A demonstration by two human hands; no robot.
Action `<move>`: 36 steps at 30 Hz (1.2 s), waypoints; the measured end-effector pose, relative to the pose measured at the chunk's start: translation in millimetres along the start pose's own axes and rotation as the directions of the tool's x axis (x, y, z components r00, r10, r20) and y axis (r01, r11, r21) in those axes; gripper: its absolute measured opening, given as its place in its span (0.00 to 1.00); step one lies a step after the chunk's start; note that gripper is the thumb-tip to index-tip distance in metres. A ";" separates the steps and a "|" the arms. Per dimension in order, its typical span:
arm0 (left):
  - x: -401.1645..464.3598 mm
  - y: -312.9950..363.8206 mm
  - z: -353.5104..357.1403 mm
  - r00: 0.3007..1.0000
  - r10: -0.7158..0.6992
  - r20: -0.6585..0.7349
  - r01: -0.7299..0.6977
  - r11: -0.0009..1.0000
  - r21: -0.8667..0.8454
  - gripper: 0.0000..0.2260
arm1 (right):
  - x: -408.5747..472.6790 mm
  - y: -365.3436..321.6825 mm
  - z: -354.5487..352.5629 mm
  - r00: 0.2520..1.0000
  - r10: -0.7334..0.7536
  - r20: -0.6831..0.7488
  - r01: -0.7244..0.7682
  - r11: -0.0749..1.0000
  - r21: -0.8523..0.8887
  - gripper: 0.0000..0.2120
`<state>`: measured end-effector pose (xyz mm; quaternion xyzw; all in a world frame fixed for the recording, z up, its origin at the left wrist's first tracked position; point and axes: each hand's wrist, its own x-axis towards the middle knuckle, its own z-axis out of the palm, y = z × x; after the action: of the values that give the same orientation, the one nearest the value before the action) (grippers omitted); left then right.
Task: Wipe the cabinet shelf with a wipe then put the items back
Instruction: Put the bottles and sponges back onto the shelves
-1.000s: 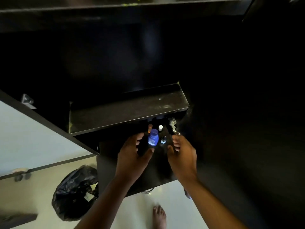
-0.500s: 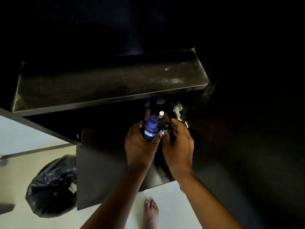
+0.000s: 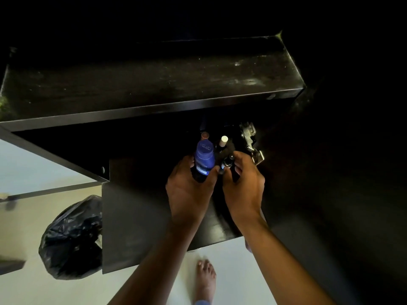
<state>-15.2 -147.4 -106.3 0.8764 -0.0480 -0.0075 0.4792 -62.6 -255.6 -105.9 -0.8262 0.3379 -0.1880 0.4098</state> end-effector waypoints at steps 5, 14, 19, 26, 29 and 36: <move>-2.6 -5.3 -9.4 1.000 -0.012 0.002 0.012 0.999 -0.051 0.20 | 1.6 3.4 5.9 1.000 -0.012 -0.011 0.011 0.999 -0.033 0.21; 3.8 -14.4 -20.7 1.000 -0.019 -0.024 0.017 0.996 -0.091 0.17 | -4.0 -16.4 -1.1 0.992 -0.103 -0.068 0.101 0.995 -0.025 0.24; 11.7 -20.0 -31.1 0.998 -0.017 -0.063 0.009 0.994 -0.113 0.16 | 1.8 -47.0 0.6 0.896 -0.414 -0.164 0.408 0.910 -0.070 0.16; 23.0 -29.9 -50.1 0.996 -0.005 -0.091 -0.002 0.997 -0.080 0.15 | 38.0 -77.8 27.1 0.957 -0.270 0.106 0.289 0.919 -0.270 0.14; 22.9 -35.7 -57.6 0.995 -0.012 -0.100 0.004 0.996 -0.084 0.15 | 44.7 -81.4 35.9 0.967 -0.164 0.195 0.228 0.897 -0.379 0.08; 21.7 -48.9 -67.4 0.995 -0.016 -0.094 0.005 0.993 -0.115 0.16 | 45.7 -91.1 33.6 0.966 -0.048 0.254 0.170 0.859 -0.484 0.09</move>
<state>14.1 -66.6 -110.3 0.8470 -0.0200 0.0288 0.5304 26.1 -230.0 -51.1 -0.9383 0.2769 -0.0185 0.2065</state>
